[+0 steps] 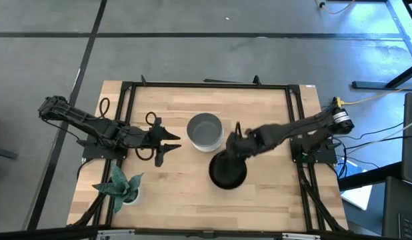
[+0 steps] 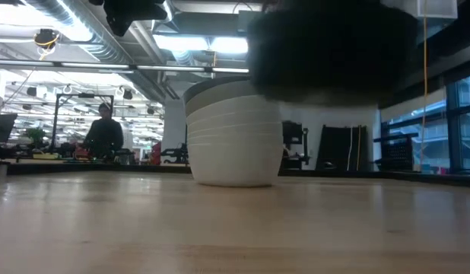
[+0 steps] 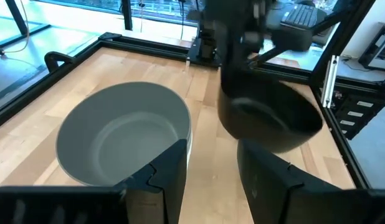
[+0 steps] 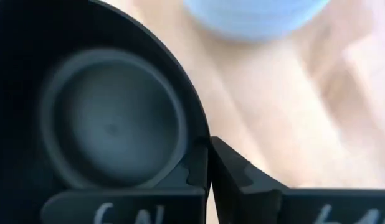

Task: Nest bowls inside each other
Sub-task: Stack the black bowl on top of the gray bowl

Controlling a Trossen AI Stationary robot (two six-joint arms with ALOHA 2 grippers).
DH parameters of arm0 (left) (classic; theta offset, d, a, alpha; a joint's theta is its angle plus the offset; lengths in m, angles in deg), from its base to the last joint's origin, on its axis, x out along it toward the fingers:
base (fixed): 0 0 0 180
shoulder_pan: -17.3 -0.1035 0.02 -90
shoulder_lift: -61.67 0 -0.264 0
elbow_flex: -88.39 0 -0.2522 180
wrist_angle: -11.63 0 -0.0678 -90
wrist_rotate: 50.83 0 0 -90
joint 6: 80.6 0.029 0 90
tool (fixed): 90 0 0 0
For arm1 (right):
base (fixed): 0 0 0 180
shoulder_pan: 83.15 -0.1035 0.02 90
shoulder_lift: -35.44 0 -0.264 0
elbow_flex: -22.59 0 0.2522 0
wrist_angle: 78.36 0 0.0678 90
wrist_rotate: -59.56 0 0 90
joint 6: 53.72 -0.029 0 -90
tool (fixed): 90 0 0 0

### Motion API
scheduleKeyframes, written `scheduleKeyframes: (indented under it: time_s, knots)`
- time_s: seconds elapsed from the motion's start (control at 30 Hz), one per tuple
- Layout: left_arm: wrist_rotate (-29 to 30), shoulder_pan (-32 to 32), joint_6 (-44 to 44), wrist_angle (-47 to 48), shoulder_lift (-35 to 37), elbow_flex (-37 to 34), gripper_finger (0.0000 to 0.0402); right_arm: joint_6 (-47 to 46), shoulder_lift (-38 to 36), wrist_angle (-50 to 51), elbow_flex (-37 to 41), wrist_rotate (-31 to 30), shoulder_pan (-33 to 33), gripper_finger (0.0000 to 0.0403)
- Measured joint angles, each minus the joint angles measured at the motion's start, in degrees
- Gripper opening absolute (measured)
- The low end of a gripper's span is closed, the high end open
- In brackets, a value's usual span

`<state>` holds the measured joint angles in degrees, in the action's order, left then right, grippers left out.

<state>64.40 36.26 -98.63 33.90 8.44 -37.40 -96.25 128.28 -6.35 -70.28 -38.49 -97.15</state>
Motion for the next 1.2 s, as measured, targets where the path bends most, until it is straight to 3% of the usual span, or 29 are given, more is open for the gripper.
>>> scheduleKeyframes:
  time_s: [0.23,0.4,0.67,0.87,1.2]
  knots:
    - [0.0,0.0,0.0,-0.4,0.0,0.0,0.0136,9.8,0.0,4.7,-14.9,-0.5,8.4,0.0006]
    - [0.0,0.0,0.0,-0.4,0.0,0.0,0.0136,16.0,0.0,5.6,-21.0,-0.6,14.8,0.0006]
    - [0.0,0.0,0.0,-0.4,0.0,0.0,0.0136,19.8,0.6,3.2,-21.8,0.0,21.4,0.0006]
    - [0.0,0.0,0.0,-0.4,0.0,0.0,0.0136,24.0,4.5,-1.8,-21.8,4.5,23.5,0.0006]
    - [0.0,0.0,-1.0,-0.4,0.0,0.0,0.0136,26.6,11.0,-1.3,-21.7,5.2,26.3,0.0006]
